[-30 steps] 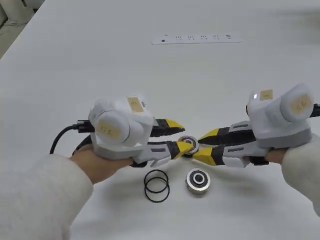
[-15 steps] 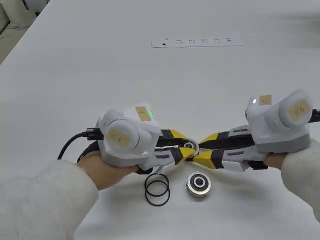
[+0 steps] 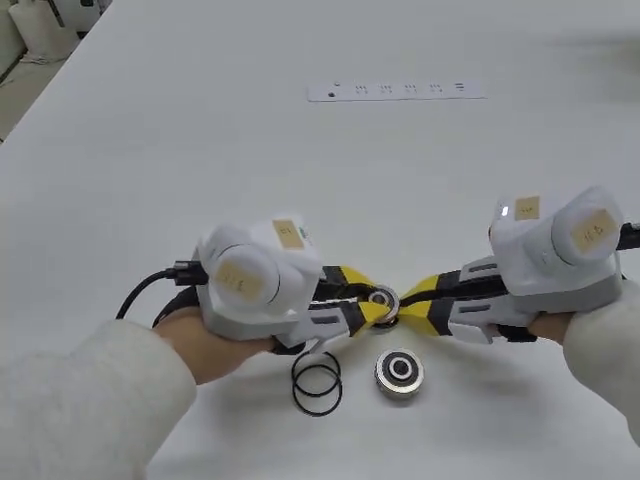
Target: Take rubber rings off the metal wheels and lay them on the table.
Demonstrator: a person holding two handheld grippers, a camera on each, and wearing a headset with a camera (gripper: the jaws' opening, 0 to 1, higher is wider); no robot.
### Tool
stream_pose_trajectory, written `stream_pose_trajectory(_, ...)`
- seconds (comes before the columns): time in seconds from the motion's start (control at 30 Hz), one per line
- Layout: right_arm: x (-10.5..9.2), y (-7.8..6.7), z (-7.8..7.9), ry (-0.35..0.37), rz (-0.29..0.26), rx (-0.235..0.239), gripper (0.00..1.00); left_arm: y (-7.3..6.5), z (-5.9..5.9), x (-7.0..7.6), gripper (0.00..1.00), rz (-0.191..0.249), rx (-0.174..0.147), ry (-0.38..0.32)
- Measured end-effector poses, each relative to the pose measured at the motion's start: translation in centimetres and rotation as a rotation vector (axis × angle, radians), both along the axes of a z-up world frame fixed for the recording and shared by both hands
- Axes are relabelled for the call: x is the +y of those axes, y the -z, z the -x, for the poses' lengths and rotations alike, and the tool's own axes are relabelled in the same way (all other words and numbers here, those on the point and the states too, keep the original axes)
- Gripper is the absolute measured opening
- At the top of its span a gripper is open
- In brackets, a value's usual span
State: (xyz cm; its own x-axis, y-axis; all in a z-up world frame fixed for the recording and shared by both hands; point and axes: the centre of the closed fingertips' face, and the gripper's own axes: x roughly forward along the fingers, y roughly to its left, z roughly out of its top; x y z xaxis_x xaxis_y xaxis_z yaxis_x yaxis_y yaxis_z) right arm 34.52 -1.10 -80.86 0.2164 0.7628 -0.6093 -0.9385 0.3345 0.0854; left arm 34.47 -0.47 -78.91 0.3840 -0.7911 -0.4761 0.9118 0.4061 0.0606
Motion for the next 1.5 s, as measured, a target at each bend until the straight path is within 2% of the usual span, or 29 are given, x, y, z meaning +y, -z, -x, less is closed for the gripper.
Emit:
stream_pose_trajectory(0.07, 0.0, 0.0, -0.1, 0.008, 0.003, 0.003, 0.04, 0.1, 0.0, 0.0, 0.14, 0.000, 0.001, -0.002)
stream_pose_trajectory(0.13, -0.2, 0.0, -0.6, 0.025, 0.021, -0.031, 0.00, 0.1, 0.1, 0.0, 0.14, -0.003, 0.001, 0.006)
stream_pose_trajectory(0.33, -0.2, -0.1, -0.5, 0.052, 0.014, 0.016, 0.00, 0.2, 0.1, 0.0, 0.14, -0.009, -0.007, 0.014)
stream_pose_trajectory(0.43, -0.3, -0.3, -0.5, 0.091, -0.015, 0.069, 0.00, 0.2, 0.1, 0.0, 0.14, -0.010, -0.011, 0.015)
stream_pose_trajectory(0.57, -0.4, -1.1, -0.7, 0.156, -0.099, 0.173, 0.00, 0.2, 0.2, 0.0, 0.14, -0.010, -0.016, 0.016)
stream_pose_trajectory(0.77, -0.2, -1.5, -0.4, 0.187, -0.148, 0.246, 0.00, 0.2, 0.4, -0.1, 0.14, -0.010, -0.016, 0.025)
stream_pose_trajectory(0.97, 0.0, -1.7, -0.1, 0.195, -0.154, 0.274, 0.00, 0.2, 0.6, 0.0, 0.14, -0.005, -0.015, 0.035)
stream_pose_trajectory(1.13, 0.1, -1.8, 0.2, 0.197, -0.166, 0.305, 0.00, 0.2, 0.7, 0.1, 0.14, 0.017, -0.003, 0.051)
stream_pose_trajectory(1.5, 0.4, -2.0, 0.4, 0.193, -0.166, 0.318, 0.00, 0.1, 0.8, 0.1, 0.13, 0.012, -0.017, 0.077)
